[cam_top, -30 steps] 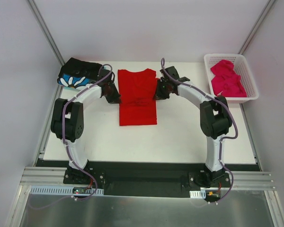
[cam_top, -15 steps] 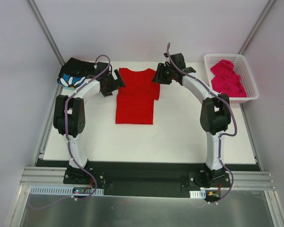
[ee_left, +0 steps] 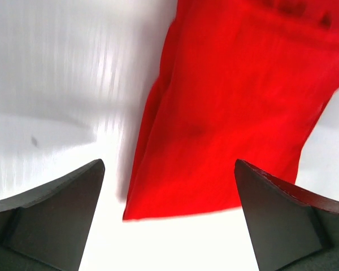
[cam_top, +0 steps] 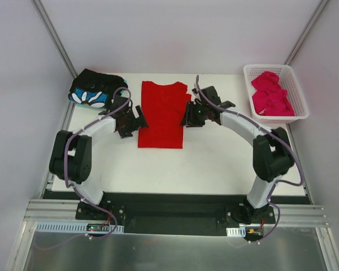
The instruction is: Fold and stack the t-shirts
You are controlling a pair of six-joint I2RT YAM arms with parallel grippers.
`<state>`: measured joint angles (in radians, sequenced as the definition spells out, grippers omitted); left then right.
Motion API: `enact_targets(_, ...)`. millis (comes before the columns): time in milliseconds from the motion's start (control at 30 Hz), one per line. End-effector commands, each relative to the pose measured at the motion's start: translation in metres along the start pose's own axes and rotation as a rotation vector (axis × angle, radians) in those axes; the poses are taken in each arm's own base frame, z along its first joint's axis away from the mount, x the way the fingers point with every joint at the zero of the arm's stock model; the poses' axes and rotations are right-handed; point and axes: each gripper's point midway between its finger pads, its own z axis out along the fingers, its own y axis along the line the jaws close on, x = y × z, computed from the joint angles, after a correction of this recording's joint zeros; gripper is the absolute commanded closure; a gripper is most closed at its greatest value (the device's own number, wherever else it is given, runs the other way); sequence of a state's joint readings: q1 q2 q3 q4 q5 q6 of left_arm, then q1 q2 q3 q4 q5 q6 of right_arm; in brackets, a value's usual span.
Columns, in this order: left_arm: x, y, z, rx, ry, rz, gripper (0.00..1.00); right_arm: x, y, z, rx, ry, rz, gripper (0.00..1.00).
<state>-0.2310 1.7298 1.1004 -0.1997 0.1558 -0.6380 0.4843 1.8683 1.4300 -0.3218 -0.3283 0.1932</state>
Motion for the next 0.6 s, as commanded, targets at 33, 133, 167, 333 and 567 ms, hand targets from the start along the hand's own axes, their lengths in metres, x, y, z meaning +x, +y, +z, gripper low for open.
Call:
enact_targets(33, 0.029, -0.004, -0.037, 0.07, -0.025, -0.006, 0.01, 0.036, -0.001, -0.041, 0.021, -0.037, 0.077, 0.59)
enact_targets(133, 0.055, 0.002, -0.044, 0.087, -0.007, -0.02, 0.01, 0.059, -0.004, -0.044, 0.028, -0.023, 0.09, 0.6)
enact_targets(167, 0.069, 0.007, -0.042, 0.085, 0.01, -0.017, 0.01, 0.072, -0.007, -0.044, 0.036, -0.006, 0.098, 0.6)
enact_targets(333, 0.09, 0.017, -0.043, 0.107, 0.012, -0.027, 0.01, 0.097, -0.015, -0.041, 0.052, 0.012, 0.108, 0.6)
enact_targets(567, 0.09, 0.019, -0.037, 0.131, -0.022, -0.028, 0.05, 0.098, -0.015, -0.046, 0.069, 0.002, 0.092, 0.61)
